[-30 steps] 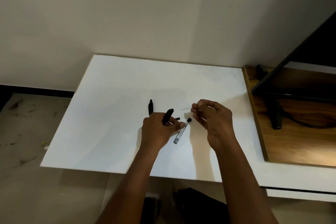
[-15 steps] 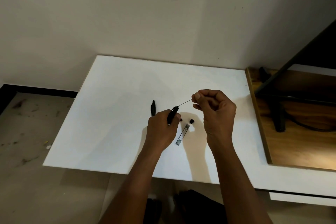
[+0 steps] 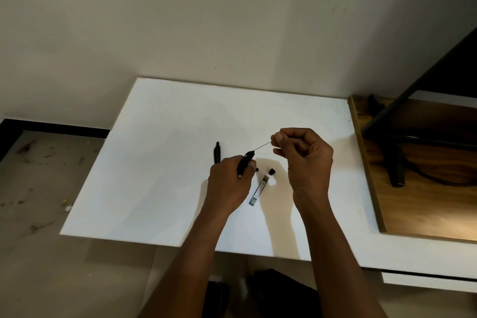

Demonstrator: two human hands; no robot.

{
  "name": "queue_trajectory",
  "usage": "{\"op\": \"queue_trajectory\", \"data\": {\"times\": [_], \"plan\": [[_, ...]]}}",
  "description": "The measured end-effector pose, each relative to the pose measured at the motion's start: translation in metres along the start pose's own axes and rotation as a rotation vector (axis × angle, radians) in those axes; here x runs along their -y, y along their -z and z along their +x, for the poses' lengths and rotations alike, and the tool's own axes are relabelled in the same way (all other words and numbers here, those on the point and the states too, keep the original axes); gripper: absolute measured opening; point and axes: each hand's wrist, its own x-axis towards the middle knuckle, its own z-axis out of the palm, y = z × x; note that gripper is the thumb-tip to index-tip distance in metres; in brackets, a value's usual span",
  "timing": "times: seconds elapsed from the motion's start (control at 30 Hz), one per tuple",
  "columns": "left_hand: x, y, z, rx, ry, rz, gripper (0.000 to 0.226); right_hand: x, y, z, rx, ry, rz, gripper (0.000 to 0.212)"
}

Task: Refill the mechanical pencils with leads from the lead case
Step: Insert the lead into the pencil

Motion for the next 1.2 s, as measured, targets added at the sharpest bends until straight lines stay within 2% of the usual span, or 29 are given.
{"op": "queue_trajectory", "data": {"times": [0.57, 0.93, 1.2], "plan": [[-0.0007, 0.0024, -0.0012, 0.015, -0.087, 0.062, 0.031, -0.0038, -0.0007, 0.0005, 0.073, 0.025, -0.118, 0.008], [-0.0052, 0.0042, -0.0036, 0.115, -0.114, -0.056, 0.033, -0.0046, -0.0070, -0.0019, 0.161, 0.076, -0.222, 0.007], [-0.0040, 0.0042, -0.0014, 0.129, -0.092, -0.158, 0.035, -0.0012, -0.0069, -0.0048, 0.255, 0.070, -0.223, 0.014]]}}
